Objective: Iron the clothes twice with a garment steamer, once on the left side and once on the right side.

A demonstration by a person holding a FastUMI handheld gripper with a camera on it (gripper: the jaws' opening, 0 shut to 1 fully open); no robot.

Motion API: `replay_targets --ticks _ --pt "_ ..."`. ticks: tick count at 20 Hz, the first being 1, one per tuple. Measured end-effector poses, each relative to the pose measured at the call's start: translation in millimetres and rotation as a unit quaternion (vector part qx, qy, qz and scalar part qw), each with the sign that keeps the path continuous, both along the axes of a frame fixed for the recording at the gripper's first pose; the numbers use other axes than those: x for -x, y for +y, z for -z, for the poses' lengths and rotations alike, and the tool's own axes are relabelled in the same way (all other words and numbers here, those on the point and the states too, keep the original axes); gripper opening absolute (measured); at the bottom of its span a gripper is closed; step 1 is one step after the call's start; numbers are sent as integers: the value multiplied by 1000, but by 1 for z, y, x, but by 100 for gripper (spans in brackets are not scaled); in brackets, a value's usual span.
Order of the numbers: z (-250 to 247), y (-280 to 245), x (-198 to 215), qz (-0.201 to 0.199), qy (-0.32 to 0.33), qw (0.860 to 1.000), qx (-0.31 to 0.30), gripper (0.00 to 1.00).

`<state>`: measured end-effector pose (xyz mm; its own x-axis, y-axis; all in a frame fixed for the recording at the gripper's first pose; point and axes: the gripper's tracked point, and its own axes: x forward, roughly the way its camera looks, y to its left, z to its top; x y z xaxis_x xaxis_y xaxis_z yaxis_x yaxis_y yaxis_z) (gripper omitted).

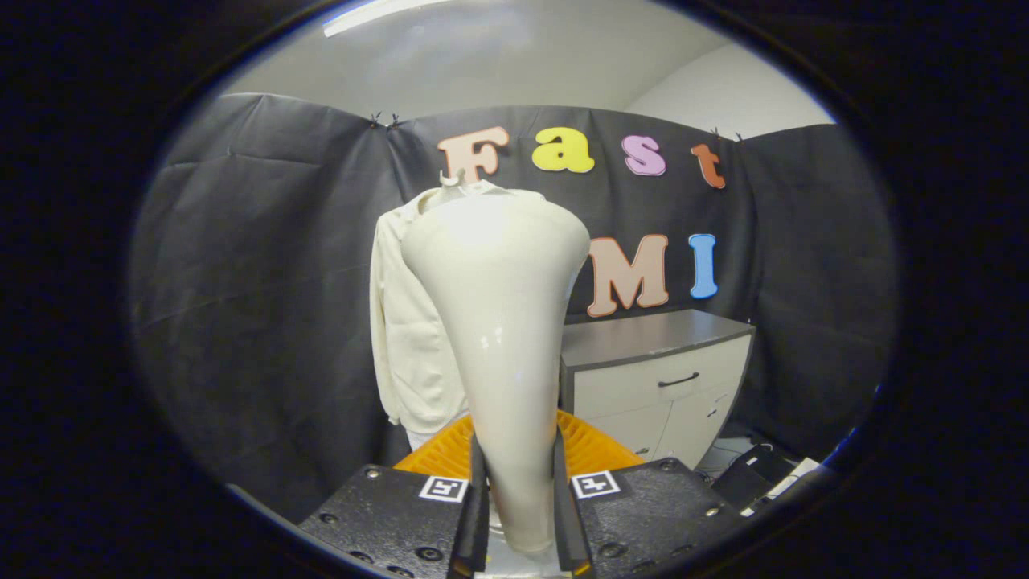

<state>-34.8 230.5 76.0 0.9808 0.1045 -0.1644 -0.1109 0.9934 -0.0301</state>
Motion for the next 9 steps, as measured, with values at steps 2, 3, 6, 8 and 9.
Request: replay_targets --ticks 2,3,6,8,9 --pt "-2 2 3 -5 -5 1000 7 33" --pt "-2 2 5 -5 -8 1000 7 33" --pt "-9 0 8 -5 -18 1000 1 33" --pt "-15 -3 10 -4 -28 1000 1 33" --pt "-17 -5 11 -3 -30 1000 2 33"
